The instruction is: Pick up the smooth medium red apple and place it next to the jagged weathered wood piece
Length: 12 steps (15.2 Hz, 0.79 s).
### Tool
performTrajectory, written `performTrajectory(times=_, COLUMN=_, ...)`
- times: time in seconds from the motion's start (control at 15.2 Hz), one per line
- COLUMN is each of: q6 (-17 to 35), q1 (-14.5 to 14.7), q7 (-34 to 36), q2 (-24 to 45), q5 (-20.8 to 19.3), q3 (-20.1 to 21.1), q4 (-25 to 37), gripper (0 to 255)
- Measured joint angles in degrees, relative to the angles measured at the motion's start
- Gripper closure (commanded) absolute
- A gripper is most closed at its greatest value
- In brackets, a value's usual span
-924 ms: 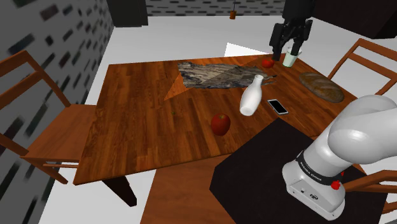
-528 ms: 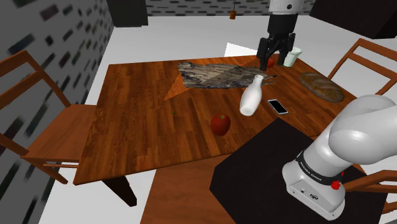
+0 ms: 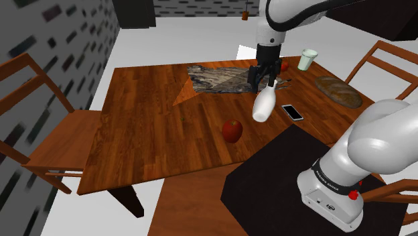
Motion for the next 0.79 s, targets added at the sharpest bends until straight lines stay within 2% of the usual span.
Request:
performTrajectory(times=0.26, q6=7.9, q1=1.2, q7=-0.7, q2=7.1, q5=0.8, q3=0.7, q4=-1.0, gripper=0)
performTrajectory(times=0.53, q6=15.5, q1=2.2, q7=-1.6, q2=16.7, q5=1.5, q3=1.4, q4=0.7, gripper=0)
performTrajectory(times=0.79, q6=21.0, q1=3.2, q7=-2.3, q2=24.6, q5=2.1, q3=2.2, q4=2.9, gripper=0)
